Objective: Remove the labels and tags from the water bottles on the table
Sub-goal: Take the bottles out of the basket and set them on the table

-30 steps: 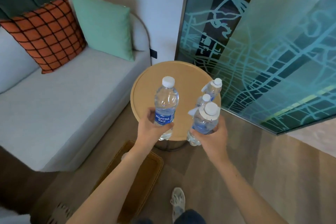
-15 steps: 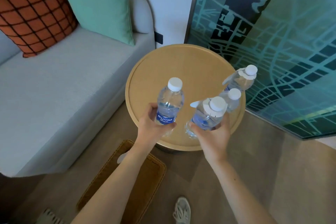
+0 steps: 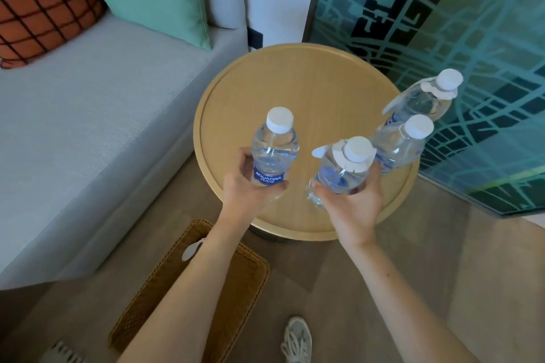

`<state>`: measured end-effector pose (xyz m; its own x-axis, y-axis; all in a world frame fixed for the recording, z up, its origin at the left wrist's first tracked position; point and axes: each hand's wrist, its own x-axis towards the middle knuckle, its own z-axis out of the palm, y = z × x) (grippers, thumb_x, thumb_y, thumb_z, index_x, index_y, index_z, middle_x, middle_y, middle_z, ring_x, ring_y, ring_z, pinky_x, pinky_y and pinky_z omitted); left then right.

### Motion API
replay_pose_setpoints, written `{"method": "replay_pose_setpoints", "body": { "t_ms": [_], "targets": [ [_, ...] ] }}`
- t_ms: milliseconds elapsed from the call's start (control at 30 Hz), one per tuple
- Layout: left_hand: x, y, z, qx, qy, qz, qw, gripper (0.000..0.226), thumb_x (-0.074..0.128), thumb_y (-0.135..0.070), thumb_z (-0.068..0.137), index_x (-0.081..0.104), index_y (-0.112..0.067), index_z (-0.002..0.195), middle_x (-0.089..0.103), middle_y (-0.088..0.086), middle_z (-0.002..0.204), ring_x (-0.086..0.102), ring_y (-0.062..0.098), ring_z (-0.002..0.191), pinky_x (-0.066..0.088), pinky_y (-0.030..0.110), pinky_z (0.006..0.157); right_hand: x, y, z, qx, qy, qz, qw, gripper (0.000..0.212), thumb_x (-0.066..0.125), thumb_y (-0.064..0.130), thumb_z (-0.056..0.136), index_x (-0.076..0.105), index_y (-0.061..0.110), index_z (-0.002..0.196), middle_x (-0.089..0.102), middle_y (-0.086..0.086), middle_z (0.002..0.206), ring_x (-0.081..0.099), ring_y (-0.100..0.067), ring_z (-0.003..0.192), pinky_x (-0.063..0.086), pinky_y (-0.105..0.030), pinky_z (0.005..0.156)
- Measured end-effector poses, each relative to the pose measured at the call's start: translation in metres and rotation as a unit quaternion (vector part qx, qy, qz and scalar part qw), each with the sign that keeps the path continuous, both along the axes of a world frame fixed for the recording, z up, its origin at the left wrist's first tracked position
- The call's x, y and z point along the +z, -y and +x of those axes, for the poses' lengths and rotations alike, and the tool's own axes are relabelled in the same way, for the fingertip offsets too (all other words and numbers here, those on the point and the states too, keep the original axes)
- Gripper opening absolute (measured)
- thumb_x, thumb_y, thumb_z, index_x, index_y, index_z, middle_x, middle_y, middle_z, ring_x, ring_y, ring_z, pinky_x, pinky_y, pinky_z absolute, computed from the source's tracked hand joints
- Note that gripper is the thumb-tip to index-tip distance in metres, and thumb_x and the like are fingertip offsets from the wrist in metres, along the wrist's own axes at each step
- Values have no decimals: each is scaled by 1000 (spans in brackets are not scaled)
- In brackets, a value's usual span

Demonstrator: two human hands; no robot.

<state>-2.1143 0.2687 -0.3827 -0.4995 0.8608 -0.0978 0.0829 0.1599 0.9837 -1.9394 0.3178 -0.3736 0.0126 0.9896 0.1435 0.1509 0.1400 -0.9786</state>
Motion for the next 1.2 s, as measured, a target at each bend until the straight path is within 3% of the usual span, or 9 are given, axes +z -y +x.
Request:
{"method": "replay_pose_setpoints", "body": {
  "t_ms": [100,233,433,667,800,867,1000,1067,1200],
  "targets": [
    [-8,-2,3,5,3,3,1000,69,91,-4,58,55,-34,108,67,-21,102,65,0,97,54,18,83,-4,-4,-3,-11,18,1,1000,81,86,-16,63,50,35,114,65,36,103,64,11,93,48,-5,76],
    [-16,-5,7,12,13,0,1000,69,91,-4,57,56,-33,108,68,-16,103,67,6,98,56,24,84,-9,-6,-3,-6,18,-15,1000,81,88,-8,64,50,40,117,65,34,110,65,4,104,49,-14,89],
    [-23,-7,12,17,26,-2,1000,69,90,-1,55,57,-31,108,68,-11,103,66,9,97,57,34,86,-14,-7,-3,-1,45,-13,999,80,88,9,65,45,53,116,63,35,112,63,5,107,46,-9,91],
    [-25,-7,11,6,22,-3,1000,75,91,-1,55,52,-42,105,65,-29,100,63,-2,97,54,24,87,-19,-7,0,9,54,-25,998,70,90,17,66,51,47,115,67,31,111,65,4,106,46,-6,85],
    [-28,-5,11,4,23,-6,1000,73,90,-6,57,53,-45,107,65,-25,106,63,4,105,53,29,93,-20,-5,1,10,68,-29,997,66,90,22,67,52,46,115,67,24,112,65,-4,110,47,-12,90],
    [-26,-3,14,5,22,-20,1000,71,89,-11,59,51,-49,106,65,-25,107,62,2,106,52,28,92,-20,-3,1,11,80,-30,996,63,90,22,68,55,37,118,67,21,112,64,-4,110,47,-13,91],
    [-14,3,15,-13,2,-65,998,68,88,-21,69,43,-55,107,58,-42,105,54,-20,100,41,2,78,-13,1,-2,15,113,-37,993,56,88,17,73,56,21,119,65,21,108,60,10,102,41,-2,84],
    [-5,7,16,-23,-19,-73,997,67,86,-21,73,45,-45,119,59,-34,110,53,-21,100,38,-3,76,-7,2,-3,14,137,-50,989,53,87,20,73,56,28,114,63,22,106,56,16,99,36,2,81],
    [18,14,18,-45,-69,-79,993,72,84,-18,76,46,-22,137,58,-12,122,53,-5,102,38,6,82,3,4,-2,19,162,-102,981,47,88,22,73,59,30,109,62,25,99,52,25,93,34,6,72]
  ]
}}
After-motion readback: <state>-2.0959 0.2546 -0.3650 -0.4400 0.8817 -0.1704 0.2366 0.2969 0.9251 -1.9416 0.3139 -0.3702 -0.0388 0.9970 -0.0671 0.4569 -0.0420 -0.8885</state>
